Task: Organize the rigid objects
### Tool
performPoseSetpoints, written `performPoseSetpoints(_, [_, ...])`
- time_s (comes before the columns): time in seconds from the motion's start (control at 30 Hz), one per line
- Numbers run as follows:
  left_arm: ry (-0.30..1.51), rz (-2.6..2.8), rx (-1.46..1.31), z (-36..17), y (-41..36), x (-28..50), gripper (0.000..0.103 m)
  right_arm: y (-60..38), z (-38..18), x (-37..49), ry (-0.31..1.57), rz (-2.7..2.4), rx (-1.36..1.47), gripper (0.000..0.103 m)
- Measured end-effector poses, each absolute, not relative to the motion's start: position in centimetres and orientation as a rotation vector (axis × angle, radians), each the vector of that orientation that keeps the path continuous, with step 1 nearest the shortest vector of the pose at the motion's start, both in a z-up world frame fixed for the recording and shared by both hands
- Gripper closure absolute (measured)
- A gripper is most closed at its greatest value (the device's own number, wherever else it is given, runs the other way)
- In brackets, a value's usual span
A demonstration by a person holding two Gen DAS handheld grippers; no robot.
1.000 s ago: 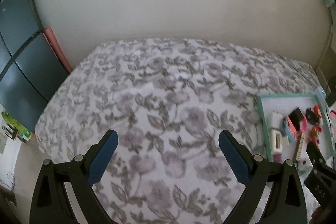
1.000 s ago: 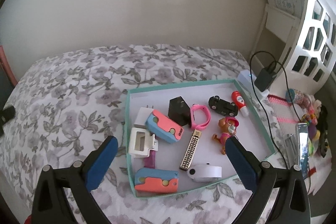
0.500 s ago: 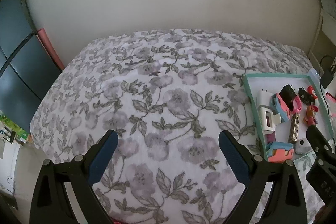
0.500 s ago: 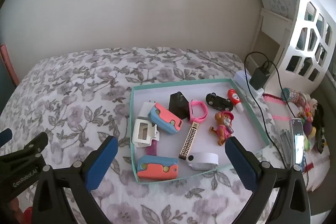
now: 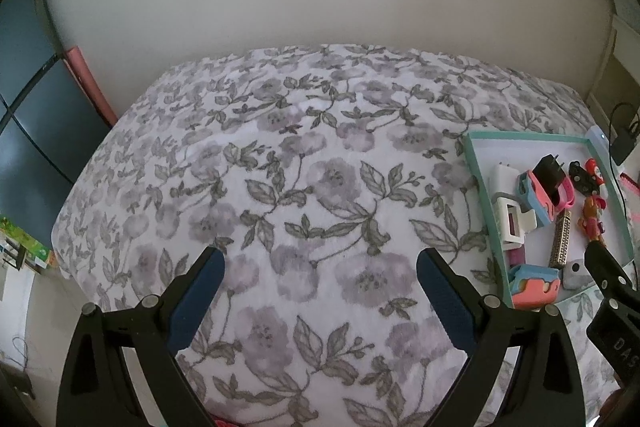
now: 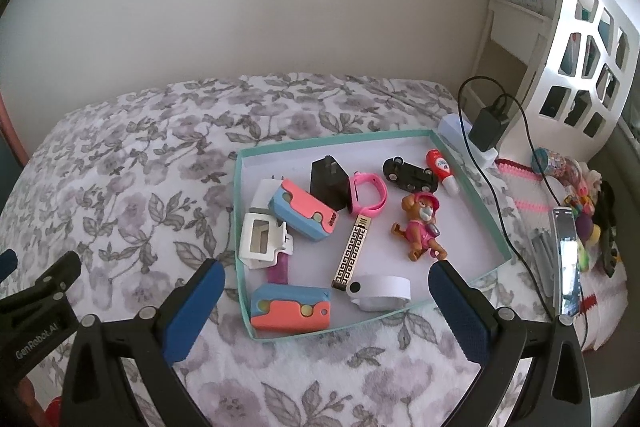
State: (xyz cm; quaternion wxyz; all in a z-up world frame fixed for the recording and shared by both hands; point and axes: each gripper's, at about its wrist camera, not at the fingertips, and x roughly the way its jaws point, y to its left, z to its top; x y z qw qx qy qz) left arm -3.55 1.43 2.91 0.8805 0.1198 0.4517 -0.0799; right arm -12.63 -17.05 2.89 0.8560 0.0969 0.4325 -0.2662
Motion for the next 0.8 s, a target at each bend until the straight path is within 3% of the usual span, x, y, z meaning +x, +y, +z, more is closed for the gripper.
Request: performPoseSetpoints(0.8, [0.995, -0.163, 0.255, 1.9, 1.5, -2.9, 0.006, -16.6, 1.7, -11.5, 0.978, -0.533, 0.158, 0.0])
